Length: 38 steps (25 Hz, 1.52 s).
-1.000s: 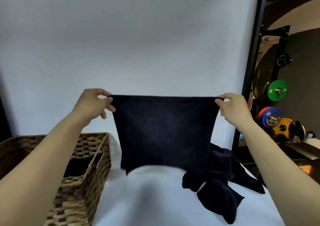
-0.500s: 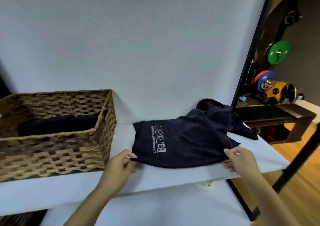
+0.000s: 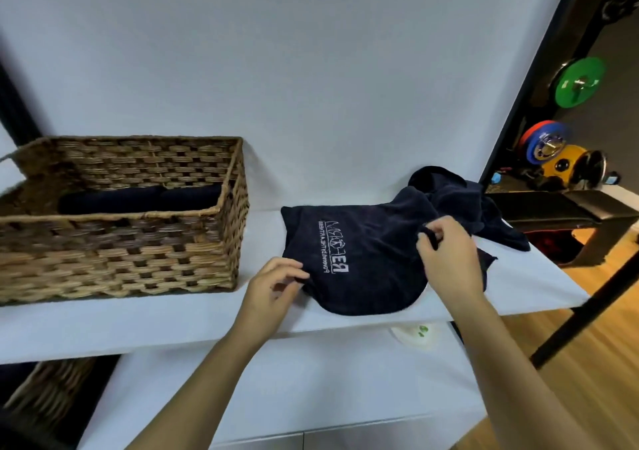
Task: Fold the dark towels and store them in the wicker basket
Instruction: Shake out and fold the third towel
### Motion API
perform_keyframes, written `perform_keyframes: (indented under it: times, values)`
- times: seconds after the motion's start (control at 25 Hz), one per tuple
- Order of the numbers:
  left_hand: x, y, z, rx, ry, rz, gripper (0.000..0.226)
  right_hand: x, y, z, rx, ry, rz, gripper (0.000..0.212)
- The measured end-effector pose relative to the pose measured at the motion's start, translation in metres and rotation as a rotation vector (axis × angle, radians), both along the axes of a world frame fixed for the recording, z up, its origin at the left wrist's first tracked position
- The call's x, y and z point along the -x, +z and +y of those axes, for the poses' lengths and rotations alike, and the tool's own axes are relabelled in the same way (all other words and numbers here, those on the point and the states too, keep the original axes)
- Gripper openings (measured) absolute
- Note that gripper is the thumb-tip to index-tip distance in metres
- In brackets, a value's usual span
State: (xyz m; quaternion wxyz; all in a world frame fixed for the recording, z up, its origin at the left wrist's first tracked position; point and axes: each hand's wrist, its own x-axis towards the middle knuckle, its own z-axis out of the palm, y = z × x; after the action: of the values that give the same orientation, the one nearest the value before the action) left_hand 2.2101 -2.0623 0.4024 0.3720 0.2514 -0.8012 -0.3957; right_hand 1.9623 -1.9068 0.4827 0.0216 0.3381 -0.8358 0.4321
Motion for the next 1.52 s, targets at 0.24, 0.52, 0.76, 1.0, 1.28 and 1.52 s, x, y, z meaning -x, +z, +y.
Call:
perform_keyframes:
  times: [0.24,0.52,0.76,1.0,1.28,1.52]
  values:
    - [0.020,-0.002,0.004,-0.066,0.109,0.051,0.030,-0.097,-0.049,-0.080,0.055,0.553,0.034,0.014]
    - [0.020,-0.008,-0.001,-0.037,0.137,0.123,0.018,-0.095,-0.064,-0.079,0.095,0.574,0.024,0.019]
    - [0.021,-0.013,-0.001,0.076,0.122,0.073,0.028,-0.096,-0.058,-0.072,-0.039,0.633,0.068,0.021]
    - [0.018,-0.010,0.002,0.059,0.177,0.119,0.017,-0.092,-0.070,-0.046,-0.455,0.243,0.509,0.046]
    - [0.016,-0.008,0.004,0.009,0.157,0.178,0.019,-0.059,-0.065,-0.005,-0.412,-0.003,0.384,0.016]
    - [0.012,0.003,0.005,0.047,0.127,0.199,0.024,-0.059,-0.054,0.013,-0.214,0.331,0.465,0.047]
